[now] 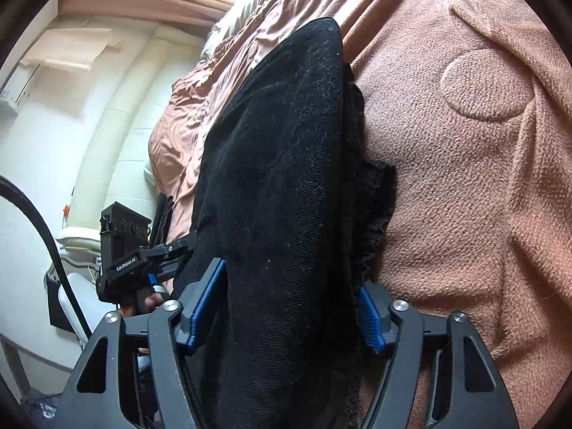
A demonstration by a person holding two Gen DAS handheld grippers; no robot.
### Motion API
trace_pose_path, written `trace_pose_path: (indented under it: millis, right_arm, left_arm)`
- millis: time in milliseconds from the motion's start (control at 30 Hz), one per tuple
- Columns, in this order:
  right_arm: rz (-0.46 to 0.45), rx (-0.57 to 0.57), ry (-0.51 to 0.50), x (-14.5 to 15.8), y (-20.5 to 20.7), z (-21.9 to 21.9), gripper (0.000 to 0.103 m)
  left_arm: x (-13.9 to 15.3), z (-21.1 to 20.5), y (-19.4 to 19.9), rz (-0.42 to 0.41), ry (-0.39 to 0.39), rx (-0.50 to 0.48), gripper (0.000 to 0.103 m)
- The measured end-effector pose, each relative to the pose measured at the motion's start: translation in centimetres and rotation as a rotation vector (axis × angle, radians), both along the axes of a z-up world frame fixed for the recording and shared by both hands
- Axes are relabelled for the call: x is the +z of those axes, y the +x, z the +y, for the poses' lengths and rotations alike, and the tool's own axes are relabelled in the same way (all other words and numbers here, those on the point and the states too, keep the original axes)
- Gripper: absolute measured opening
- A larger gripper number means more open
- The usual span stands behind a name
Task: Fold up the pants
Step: 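Close both grippers on the end of the folded black pants stack, then lift the folded pants with both grippers and carry them toward the headboard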
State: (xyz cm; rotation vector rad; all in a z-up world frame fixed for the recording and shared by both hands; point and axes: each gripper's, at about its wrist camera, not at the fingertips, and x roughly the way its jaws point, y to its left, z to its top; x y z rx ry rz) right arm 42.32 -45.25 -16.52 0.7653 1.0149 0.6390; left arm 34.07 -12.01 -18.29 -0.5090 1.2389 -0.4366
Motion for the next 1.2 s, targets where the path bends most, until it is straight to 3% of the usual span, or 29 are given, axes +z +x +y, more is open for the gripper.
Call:
trace_pose_path:
  millis: [167, 333, 767, 1200]
  right_arm:
    - [-0.052, 0.006, -0.014, 1.2, -0.6, 0.9, 0.048]
    - [-0.089, 0.019, -0.017, 2.1, -1.7, 1.9, 0.039]
    - [-0.151, 0.053, 0.006, 2.8, -1.4, 7.3, 0.039]
    - [-0.190, 0.134, 0.016, 3.1, 1.7, 15.1, 0.039]
  left_arm:
    - [1.4, 0.4, -0.5, -0.033, -0.019, -0.001, 0.041]
    - [3.4, 0.9, -1.2, -0.083, 0.001, -0.012, 0.037]
    - [7.4, 6.8, -2.2, -0.134, 0.024, 0.066, 0.035]
    - [10.3, 16.5, -2.9, -0.169, 0.059, 0.203, 0.032]
